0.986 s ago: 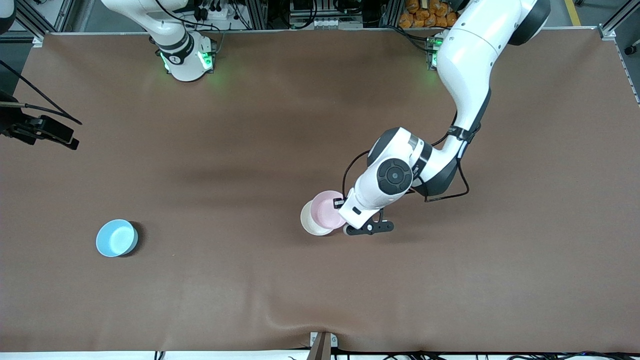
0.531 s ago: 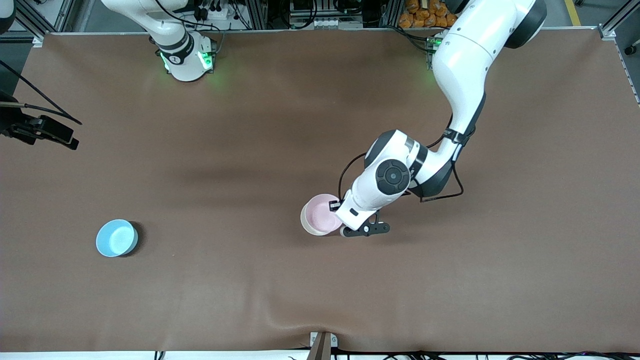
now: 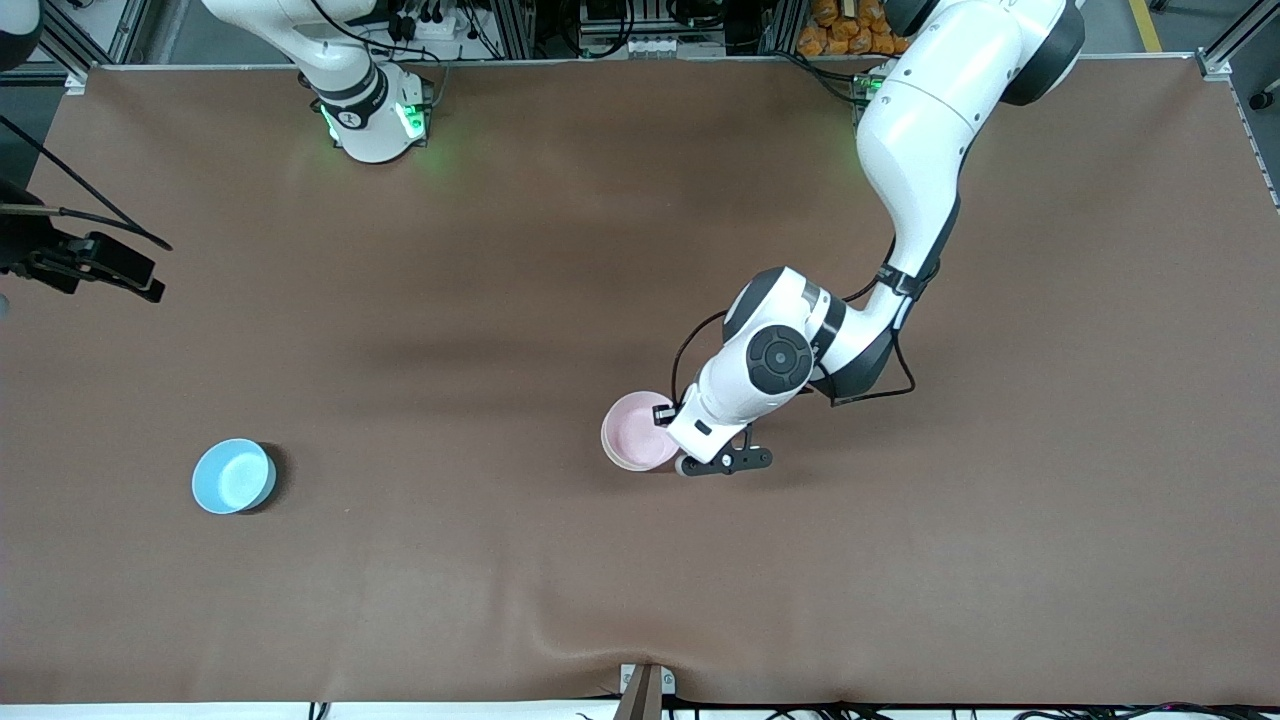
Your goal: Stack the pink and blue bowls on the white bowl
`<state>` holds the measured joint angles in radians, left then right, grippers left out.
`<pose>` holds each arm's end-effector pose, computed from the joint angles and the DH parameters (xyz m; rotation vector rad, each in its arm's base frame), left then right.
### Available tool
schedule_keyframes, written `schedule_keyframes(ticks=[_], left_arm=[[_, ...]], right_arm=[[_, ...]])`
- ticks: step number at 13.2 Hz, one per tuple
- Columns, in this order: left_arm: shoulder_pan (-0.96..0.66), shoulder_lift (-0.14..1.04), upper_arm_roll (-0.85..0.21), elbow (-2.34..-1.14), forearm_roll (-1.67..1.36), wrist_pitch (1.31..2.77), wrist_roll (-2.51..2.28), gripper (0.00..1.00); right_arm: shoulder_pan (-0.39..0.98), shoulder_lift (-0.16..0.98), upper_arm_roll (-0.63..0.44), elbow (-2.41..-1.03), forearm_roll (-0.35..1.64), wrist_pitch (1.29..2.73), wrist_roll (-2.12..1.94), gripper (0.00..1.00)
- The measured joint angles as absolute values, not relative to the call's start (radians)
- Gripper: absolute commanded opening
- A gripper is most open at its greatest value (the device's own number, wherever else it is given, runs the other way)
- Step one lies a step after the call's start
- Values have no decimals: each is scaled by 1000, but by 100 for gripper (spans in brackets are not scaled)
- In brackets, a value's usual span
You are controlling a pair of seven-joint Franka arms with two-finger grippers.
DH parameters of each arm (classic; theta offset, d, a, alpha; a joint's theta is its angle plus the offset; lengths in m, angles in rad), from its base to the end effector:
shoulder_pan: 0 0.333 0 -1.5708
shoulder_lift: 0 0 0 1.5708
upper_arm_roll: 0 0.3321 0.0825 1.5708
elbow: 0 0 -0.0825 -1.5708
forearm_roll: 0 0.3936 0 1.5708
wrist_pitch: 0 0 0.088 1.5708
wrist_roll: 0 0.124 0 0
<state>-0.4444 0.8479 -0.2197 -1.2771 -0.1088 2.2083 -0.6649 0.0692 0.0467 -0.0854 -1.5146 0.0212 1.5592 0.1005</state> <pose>0.6378 -0.4510 0.2493 2.8734 0.2051 -0.1108 0.5784 -0.0055 0.6230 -3.1192 0.1817 0.0041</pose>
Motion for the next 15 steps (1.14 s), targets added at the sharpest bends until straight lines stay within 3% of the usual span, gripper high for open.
schedule_keyframes(ticks=[9,10,11,13,14,15], left_arm=[[-451,885,-218,-1277,-112,2292,-665,0],[-455,890,-218,-1277,-112,2297,-665,7],[-457,893,-218,-1277,-112,2298,-665,22],[-458,894,-218,-1276,-113,2299,-665,87],[-458,894,-218,-1276,-113,2299,-665,100],[-458,894,-217,-1275,-113,2300,-665,100]], right_arm=[[74,140,-85,-1510,-3,1599,99,100],[74,160,-85,-1511,-22,1599,99,100],[73,184,-87,-1511,-34,1599,99,100],[61,240,-93,-1511,-48,1602,100,100],[45,271,-97,-1511,-51,1614,100,100],[20,303,-99,-1509,-53,1648,99,100]])
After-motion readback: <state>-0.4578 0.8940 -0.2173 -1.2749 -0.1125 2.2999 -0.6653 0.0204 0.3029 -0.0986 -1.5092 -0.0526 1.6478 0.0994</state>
